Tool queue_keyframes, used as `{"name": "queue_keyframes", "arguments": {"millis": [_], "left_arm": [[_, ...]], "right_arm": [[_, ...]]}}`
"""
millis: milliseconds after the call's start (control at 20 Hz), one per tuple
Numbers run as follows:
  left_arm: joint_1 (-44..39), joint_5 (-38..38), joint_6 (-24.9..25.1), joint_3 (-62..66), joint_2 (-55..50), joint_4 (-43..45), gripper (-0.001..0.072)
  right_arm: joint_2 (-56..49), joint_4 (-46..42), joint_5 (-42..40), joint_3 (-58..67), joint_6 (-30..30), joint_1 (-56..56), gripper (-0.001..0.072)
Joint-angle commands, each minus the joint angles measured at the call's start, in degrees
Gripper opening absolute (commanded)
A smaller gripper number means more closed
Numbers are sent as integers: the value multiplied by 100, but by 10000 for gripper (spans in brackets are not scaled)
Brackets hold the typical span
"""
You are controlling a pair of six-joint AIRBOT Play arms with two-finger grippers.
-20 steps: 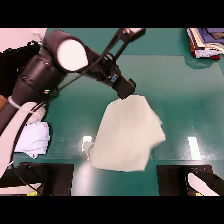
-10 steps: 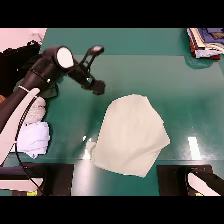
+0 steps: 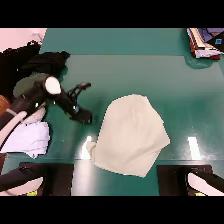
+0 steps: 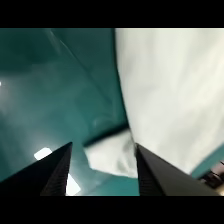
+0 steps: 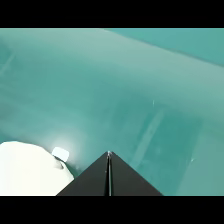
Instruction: Fold the shirts.
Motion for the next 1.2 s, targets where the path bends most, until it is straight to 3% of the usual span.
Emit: {"name": "queue_keyframes", "arguments": {"millis": [0, 200, 350, 450, 500, 550, 600, 700, 800, 950, 1150], "left_arm": [[15, 55, 188, -1445, 793, -1084, 458], [-765, 647, 210, -2332, 957, -1534, 459], [-1440, 1325, 157, -2490, 955, -1631, 458], [-1620, 1373, 160, -2490, 955, -1620, 456], [-1644, 1370, 153, -2490, 955, -1591, 356], [-1628, 1388, 155, -2490, 957, -1589, 111], [-1626, 1425, 149, -2476, 957, -1578, 32], [-1622, 1491, -61, -2234, 962, -1040, 25], [-1360, 1360, -577, -1707, 994, 44, 25], [-422, 1082, -721, -741, 1010, 1421, 25], [1163, 1545, -680, 264, 1003, 1843, 24]], "right_arm": [[-179, 160, 59, 4, 0, 9, 15], [-210, 258, 31, 4, 0, 9, 14], [-212, 256, 31, 4, 0, 9, 15], [-212, 256, 31, 4, 0, 9, 14], [-212, 256, 31, 4, 0, 9, 14], [-212, 256, 31, 4, 0, 9, 15], [-210, 256, 33, 4, 0, 9, 14], [-212, 254, 44, 4, 0, 9, 15], [-212, 238, 96, 4, 0, 9, 14], [-236, 227, 302, -2, 0, 9, 15], [-289, 238, 372, -621, 0, 9, 14]]}}
